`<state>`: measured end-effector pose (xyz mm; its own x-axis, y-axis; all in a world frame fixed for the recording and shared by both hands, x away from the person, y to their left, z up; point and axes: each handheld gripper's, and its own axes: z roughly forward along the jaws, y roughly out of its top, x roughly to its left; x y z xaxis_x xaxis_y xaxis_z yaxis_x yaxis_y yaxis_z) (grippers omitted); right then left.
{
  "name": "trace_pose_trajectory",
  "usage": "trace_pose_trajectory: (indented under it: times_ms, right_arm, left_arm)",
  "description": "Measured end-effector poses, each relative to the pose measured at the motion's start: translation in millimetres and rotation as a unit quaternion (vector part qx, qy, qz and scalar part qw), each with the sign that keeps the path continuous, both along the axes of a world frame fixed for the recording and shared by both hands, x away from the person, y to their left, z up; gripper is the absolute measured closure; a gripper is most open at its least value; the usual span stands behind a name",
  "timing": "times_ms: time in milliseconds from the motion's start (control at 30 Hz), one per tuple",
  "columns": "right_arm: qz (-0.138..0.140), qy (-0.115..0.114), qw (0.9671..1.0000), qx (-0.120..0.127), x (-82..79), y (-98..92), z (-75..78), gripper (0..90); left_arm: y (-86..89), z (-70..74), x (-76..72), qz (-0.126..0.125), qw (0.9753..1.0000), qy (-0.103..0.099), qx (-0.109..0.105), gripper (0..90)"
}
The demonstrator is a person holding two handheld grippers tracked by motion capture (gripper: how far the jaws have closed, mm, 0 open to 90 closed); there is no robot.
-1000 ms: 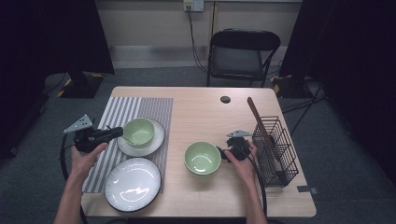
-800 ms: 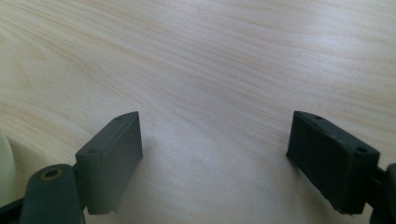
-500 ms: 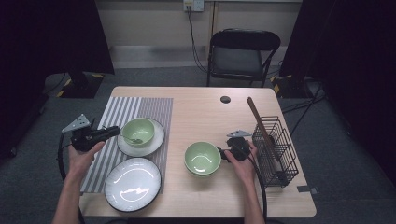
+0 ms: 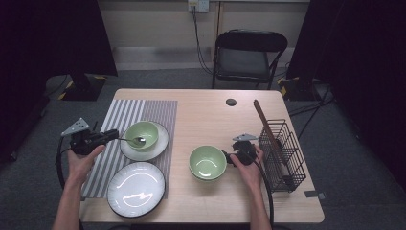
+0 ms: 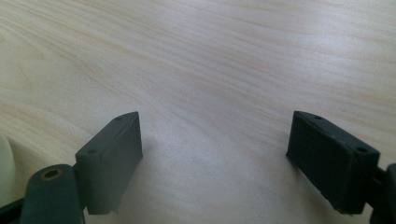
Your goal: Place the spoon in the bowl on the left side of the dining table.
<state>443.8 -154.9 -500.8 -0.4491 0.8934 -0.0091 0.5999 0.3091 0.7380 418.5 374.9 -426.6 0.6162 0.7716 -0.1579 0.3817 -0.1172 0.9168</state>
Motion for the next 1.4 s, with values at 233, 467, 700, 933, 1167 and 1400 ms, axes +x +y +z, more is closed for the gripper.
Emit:
trace_pose_trajectory:
  times_ms: [233, 467, 700, 933, 1167, 1400]
  right_arm:
    - [0.0, 0.0, 1.0, 0.0, 0.0, 0.0, 0.0, 17.2]
    - [0.0, 0.0, 1.0, 0.0, 0.0, 0.0, 0.0, 17.2]
    - [0.0, 0.0, 1.0, 0.001, 0.0, 0.0, 0.0, 17.2]
    - [0.0, 0.0, 1.0, 0.001, 0.0, 0.0, 0.0, 17.2]
    - [0.0, 0.0, 1.0, 0.001, 0.0, 0.0, 0.0, 17.2]
    - [0.0, 0.0, 1.0, 0.001, 0.0, 0.0, 0.0, 17.2]
  left_arm:
    - [6.7, 1.8, 0.8, 0.026, 0.9996, -0.004, 0.0, 78.1]
    - [3.6, 17.9, -7.7, 0.009, 0.9994, -0.024, -0.024, 77.0]
    - [-24.8, 18.6, -14.5, -0.05, 0.9986, -0.015, 0.0, 83.4]
    - [-38.6, -0.8, -11.6, -0.062, 0.9973, 0.018, 0.036, 87.4]
    - [-30.1, -10.3, -7.9, -0.038, 0.9975, 0.037, 0.046, 87.4]
    - [-21.1, -15.0, -4.8, -0.015, 0.9979, 0.041, 0.049, 86.6]
